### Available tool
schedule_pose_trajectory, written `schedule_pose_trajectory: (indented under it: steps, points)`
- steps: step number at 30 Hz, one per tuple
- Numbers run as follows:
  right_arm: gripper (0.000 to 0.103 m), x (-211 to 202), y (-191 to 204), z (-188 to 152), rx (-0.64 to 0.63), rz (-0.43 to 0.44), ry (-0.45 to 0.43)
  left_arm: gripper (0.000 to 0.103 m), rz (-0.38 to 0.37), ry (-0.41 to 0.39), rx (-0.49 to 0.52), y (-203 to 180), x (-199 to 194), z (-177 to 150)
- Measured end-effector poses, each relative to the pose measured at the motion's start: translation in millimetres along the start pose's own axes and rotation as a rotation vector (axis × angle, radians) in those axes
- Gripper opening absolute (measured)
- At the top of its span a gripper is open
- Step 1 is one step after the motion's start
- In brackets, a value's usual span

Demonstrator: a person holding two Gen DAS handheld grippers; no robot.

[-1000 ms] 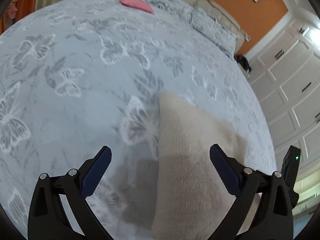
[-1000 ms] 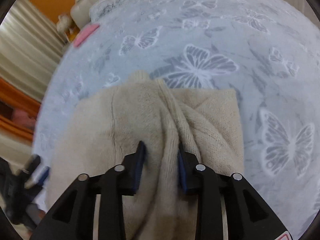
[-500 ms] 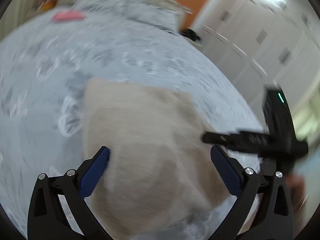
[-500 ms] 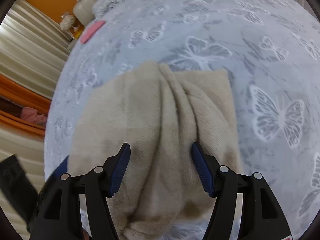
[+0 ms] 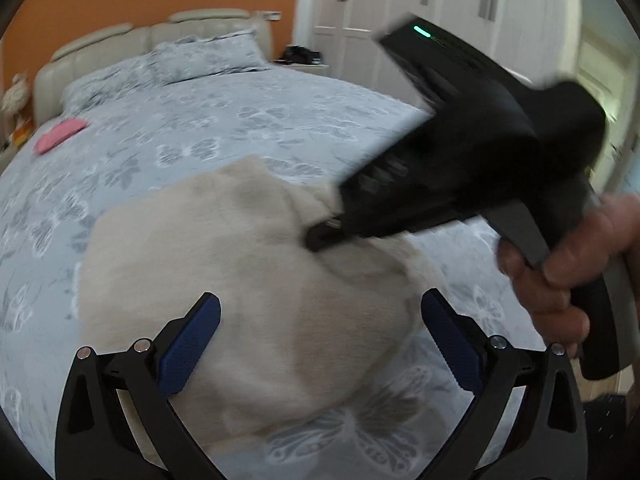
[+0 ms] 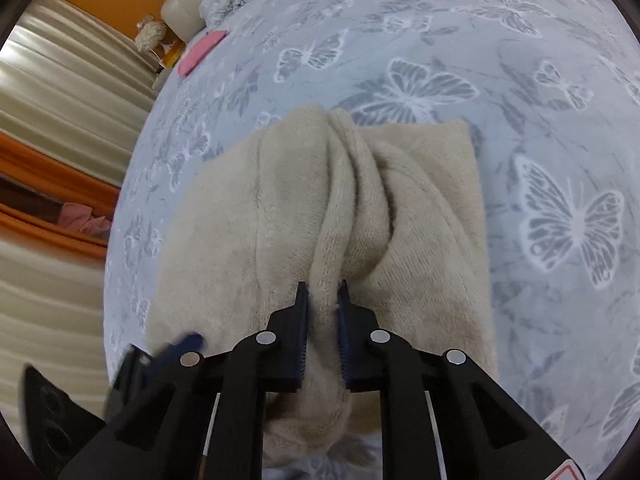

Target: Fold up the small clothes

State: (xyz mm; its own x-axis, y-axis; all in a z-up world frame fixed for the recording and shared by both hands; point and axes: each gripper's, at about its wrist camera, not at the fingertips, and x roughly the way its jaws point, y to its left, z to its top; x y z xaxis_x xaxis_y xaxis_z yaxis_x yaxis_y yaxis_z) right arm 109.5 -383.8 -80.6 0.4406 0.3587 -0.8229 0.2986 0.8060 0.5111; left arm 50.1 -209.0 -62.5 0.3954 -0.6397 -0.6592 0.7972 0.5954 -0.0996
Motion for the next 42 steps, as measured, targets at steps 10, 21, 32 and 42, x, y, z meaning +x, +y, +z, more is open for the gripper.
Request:
schedule_pose_trajectory:
  steps: [10,21,32,42]
  points:
    - [0.028,-23,-12,6,0.024,0.062,-0.086,0.031,-0.05,-0.038,-0.275,44,9,7]
    - [0.049,0,-15,23,-0.102,-0.141,-0.192,0.027,-0.037,-0.502,-0.75,162,-106,-15]
    - [0.04,-17,-17,21,-0.111,-0.197,-0.26,0.028,-0.043,-0.509,-0.706,152,-121,-19]
    - [0.04,11,-47,35,0.031,-0.078,-0.209,0.03,-0.044,-0.465,-0.673,141,-104,-17]
